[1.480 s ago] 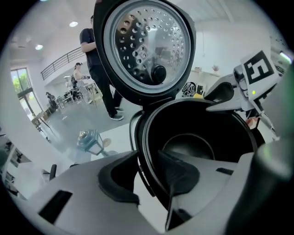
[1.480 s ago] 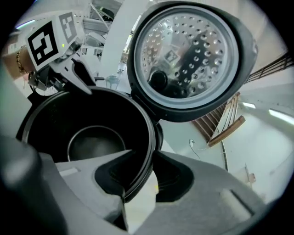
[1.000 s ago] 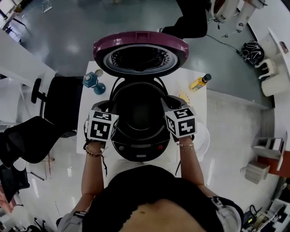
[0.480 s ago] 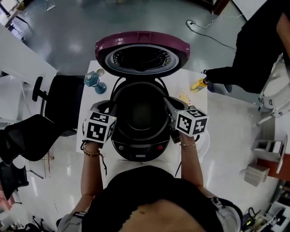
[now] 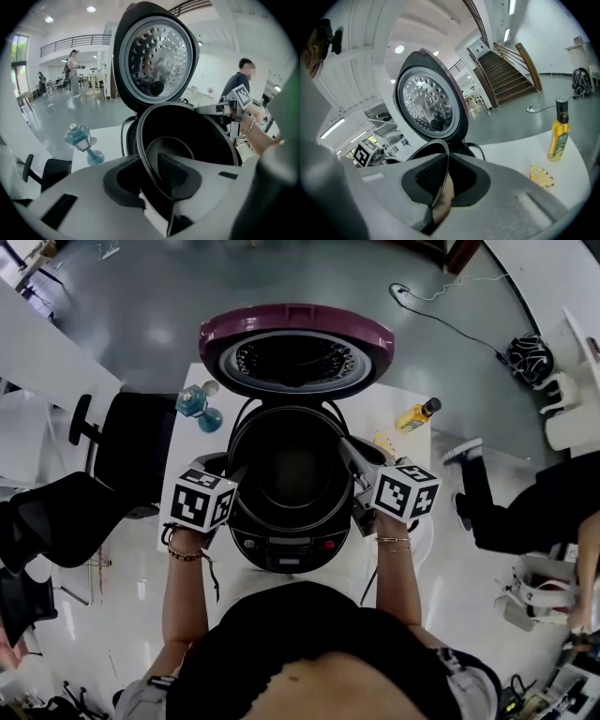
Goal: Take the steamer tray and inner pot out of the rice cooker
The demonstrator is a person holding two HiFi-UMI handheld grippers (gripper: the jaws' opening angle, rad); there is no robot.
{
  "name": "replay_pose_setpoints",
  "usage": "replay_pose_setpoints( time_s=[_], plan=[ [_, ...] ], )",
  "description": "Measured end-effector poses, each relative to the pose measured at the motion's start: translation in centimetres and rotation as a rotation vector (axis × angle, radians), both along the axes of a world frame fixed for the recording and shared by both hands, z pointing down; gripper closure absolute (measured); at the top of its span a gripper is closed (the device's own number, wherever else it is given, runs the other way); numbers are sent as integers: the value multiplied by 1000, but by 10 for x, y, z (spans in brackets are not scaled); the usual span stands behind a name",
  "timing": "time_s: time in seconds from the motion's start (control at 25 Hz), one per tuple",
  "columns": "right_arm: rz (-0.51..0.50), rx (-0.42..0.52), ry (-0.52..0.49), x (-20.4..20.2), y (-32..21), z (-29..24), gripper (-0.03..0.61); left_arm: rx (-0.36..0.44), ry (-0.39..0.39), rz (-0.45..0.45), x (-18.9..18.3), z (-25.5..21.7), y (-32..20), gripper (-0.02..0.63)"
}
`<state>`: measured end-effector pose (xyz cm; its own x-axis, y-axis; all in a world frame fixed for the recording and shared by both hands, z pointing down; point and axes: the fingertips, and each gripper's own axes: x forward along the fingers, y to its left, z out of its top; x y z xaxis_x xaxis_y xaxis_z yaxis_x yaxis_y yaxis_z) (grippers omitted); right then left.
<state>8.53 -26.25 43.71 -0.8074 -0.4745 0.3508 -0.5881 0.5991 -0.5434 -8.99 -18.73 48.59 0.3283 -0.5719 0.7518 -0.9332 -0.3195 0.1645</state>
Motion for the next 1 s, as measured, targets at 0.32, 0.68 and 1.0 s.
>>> replay_pose_setpoints(
  time_s=[0.32,0.68,1.0],
  plan=[
    [-2,17,-66,6,6,-24,552,59,56,-114,-1,-27,1,554],
    [-14,168,-121,12,23,-81,555,220,4,-184,5,-83,20,561],
    [-94,327,-191,10,58,-136,555,384,-26,-272,6,-135,62,565]
  ],
)
